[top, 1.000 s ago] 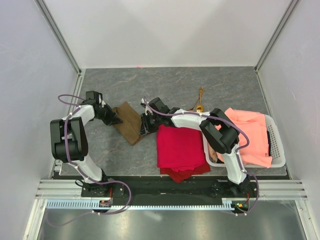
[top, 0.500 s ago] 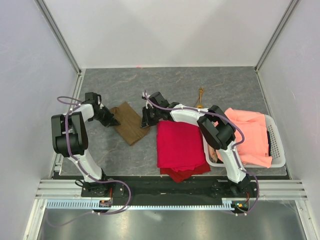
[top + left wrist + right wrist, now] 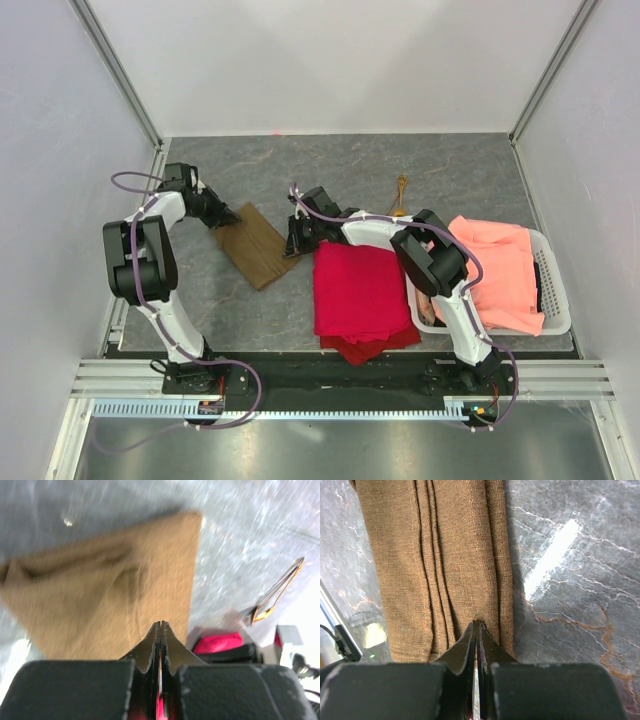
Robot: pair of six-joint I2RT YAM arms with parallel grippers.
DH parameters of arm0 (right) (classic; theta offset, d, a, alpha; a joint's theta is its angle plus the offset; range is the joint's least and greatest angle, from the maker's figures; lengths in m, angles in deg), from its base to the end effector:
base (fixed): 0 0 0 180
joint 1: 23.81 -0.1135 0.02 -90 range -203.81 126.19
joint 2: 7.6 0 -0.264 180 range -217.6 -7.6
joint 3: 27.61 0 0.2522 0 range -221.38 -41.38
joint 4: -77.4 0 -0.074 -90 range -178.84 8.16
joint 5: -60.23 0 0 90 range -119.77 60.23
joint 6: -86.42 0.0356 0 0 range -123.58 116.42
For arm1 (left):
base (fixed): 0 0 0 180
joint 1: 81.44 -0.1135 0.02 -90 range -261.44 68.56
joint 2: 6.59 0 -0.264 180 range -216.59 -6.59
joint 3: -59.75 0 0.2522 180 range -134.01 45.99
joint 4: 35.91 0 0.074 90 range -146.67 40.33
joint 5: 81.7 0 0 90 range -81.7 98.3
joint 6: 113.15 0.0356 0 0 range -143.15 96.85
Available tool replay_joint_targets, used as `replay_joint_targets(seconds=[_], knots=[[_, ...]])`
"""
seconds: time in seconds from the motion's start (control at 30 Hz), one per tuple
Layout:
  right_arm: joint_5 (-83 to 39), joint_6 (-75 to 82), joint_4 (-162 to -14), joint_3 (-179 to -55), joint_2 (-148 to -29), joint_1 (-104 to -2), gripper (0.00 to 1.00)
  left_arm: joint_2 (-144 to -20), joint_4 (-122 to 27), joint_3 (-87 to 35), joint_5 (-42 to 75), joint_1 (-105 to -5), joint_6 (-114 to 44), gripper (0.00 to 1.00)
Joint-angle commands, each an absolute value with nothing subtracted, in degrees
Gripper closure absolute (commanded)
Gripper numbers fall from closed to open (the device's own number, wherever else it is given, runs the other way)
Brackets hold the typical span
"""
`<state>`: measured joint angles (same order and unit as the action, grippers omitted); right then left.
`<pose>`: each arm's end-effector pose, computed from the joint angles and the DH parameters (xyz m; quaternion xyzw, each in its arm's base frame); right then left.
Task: Fold the napkin into a case and place the utensils inside
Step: Smooth out the 2/3-rectangle-folded napkin at the center of the board.
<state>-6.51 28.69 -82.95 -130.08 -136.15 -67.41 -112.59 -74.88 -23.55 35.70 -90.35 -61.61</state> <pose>0.3419 0.3450 0.1327 -0.1651 0.8954 0.3742 0.1763 0.3736 0.0420 0.1770 -0.3253 0.8859 -0.2827 0.1713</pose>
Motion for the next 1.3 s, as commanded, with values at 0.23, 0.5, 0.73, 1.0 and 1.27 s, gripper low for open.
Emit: replay_joint_targets(seconds=[0.23, 0.5, 0.73, 1.0, 1.27], knots=[[-4.1, 36.1, -92.2, -120.8, -133.3, -68.7, 0.99, -123.2, -78.8, -32.7, 29.6, -90.1, -60.1, 0.96], [-2.5, 39.0, -94.0, -119.0, -128.9, -73.0, 0.99, -114.2, -80.1, -32.0, 29.4, -88.6, -55.9, 0.84], [-4.7, 33.5, -87.5, -121.4, -123.5, -72.9, 0.8, -96.4, -80.2, -23.2, 30.7, -87.7, -53.8, 0.7], [-0.2, 33.2, -87.3, -130.6, -129.1, -75.6, 0.71, -97.2, -80.9, -17.9, 31.9, -88.4, -53.2, 0.87], [3.2, 41.6, -95.1, -140.9, -140.6, -78.7, 0.79, -102.4, -84.3, -19.2, 32.6, -93.2, -48.0, 0.92]])
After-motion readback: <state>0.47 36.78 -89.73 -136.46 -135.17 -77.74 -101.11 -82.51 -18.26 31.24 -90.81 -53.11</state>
